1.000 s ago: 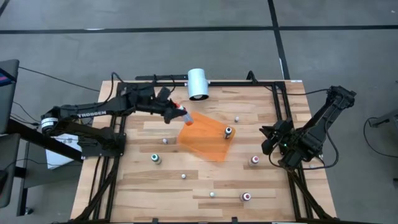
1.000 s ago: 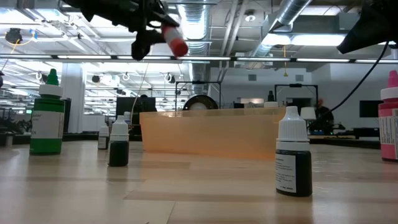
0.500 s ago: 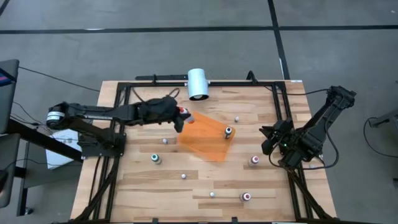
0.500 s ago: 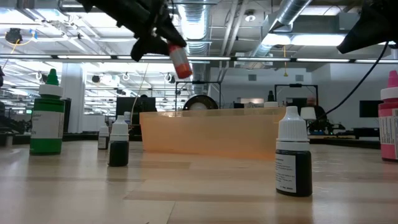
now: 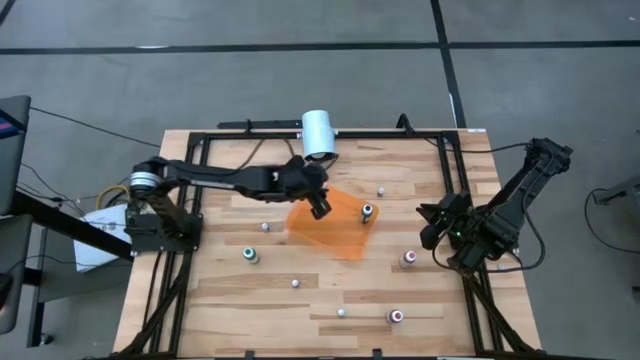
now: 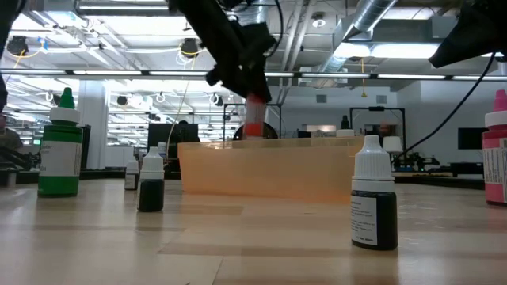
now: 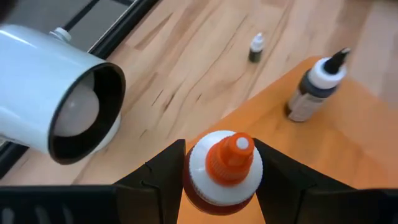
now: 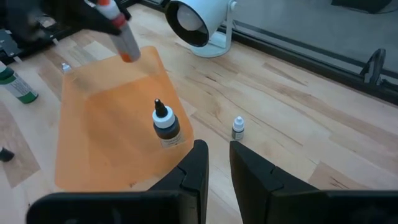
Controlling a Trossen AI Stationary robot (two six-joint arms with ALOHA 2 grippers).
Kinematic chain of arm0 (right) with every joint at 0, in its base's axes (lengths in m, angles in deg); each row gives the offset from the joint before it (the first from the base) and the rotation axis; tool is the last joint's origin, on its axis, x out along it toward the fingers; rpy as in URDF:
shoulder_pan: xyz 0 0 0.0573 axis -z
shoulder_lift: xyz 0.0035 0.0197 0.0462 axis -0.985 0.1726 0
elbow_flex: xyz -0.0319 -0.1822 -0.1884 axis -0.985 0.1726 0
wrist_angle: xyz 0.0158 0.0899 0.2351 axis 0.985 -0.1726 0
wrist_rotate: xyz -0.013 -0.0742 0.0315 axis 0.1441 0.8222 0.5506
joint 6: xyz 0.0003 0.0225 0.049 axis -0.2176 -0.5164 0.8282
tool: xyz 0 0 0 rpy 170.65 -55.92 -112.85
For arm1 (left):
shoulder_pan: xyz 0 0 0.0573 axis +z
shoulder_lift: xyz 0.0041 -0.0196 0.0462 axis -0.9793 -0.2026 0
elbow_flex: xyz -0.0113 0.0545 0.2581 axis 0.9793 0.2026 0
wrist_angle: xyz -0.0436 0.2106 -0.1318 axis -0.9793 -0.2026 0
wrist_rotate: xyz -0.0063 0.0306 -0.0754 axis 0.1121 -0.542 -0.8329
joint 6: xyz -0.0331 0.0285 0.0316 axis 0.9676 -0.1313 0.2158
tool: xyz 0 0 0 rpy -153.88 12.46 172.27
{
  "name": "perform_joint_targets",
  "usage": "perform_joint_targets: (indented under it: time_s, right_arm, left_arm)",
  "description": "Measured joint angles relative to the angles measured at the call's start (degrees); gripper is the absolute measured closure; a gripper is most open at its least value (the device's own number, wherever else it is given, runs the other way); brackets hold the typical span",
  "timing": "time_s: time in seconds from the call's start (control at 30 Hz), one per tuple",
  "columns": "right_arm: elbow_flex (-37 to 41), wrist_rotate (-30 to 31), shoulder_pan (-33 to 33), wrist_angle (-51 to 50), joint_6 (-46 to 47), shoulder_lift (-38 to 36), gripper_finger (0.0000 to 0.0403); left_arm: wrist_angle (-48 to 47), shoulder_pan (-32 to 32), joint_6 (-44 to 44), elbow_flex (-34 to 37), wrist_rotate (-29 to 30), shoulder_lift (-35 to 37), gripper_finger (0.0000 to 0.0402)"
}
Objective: Pick & Place food coloring
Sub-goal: Put the orange food coloring bottle into the bin
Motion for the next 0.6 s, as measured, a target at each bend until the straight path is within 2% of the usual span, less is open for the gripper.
perform_joint_targets:
  time_s: [0.13, 0.37, 0.6]
  right_arm:
    - [0.0, 0.0, 0.0, 0.0, 0.0, 0.0, 0.0346]
    - [0.0, 0.0, 0.0, -0.2, -0.1, 0.0, 0.0346]
    - [0.0, 0.0, 0.0, -0.3, -0.2, 0.0, 0.0346]
  left_arm:
    - [0.4, 0.0, 1.0, 0.1, 2.0, -2.4, 0.0245]
    - [1.3, 0.2, 4.2, 3.2, 2.9, -2.4, 0.0245]
    - [8.4, 0.5, 6.4, 8.8, 5.4, -2.4, 0.0245]
